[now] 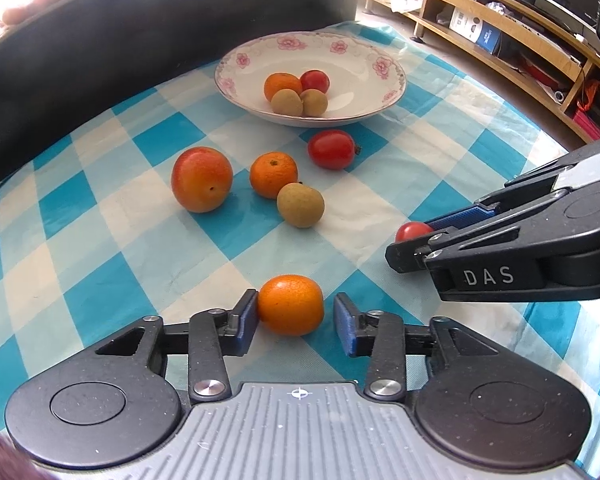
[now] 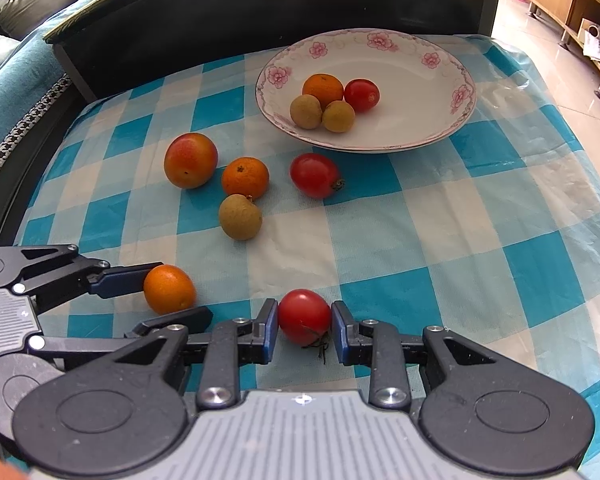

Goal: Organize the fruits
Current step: 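Close the left tool on the mandarin orange while the right tool holds the tomato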

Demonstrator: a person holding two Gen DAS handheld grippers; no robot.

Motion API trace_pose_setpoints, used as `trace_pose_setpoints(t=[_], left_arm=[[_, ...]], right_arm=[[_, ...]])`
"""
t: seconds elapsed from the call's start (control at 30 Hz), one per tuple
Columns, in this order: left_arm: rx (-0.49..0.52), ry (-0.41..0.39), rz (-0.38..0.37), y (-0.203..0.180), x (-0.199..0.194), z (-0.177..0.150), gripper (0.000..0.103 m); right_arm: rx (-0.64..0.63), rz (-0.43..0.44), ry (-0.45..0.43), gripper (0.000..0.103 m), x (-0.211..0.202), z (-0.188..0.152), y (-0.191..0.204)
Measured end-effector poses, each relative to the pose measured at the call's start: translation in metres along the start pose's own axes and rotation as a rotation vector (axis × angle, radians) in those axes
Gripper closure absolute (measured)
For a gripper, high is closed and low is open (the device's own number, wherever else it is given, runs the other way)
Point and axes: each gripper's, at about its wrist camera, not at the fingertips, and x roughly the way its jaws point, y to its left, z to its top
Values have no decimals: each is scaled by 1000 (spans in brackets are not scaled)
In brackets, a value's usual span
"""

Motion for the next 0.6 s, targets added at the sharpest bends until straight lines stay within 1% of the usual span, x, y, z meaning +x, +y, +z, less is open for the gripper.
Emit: trace_pose_setpoints(t=[0.27,0.3,0.37,0.43,0.5,0.6], left_arm=[[0,1,-9,0,0,1,55],[-2,2,-13,0,0,1,54],[-3,2,-19,0,0,2,53],[-5,2,-23,1,0,2,51],[-7,4,-25,1,1,2,45],[-7,6,-23,1,1,2,42]], right_arm=[[9,25,4,70,1,5,-4],[7,28,7,69,1,6,-4],[-5,37,11,63,2,7,-3],[-15,36,10,61,3,8,0],[-29,29,11,61,4,8,2],[-40,23,11,61,4,8,4]])
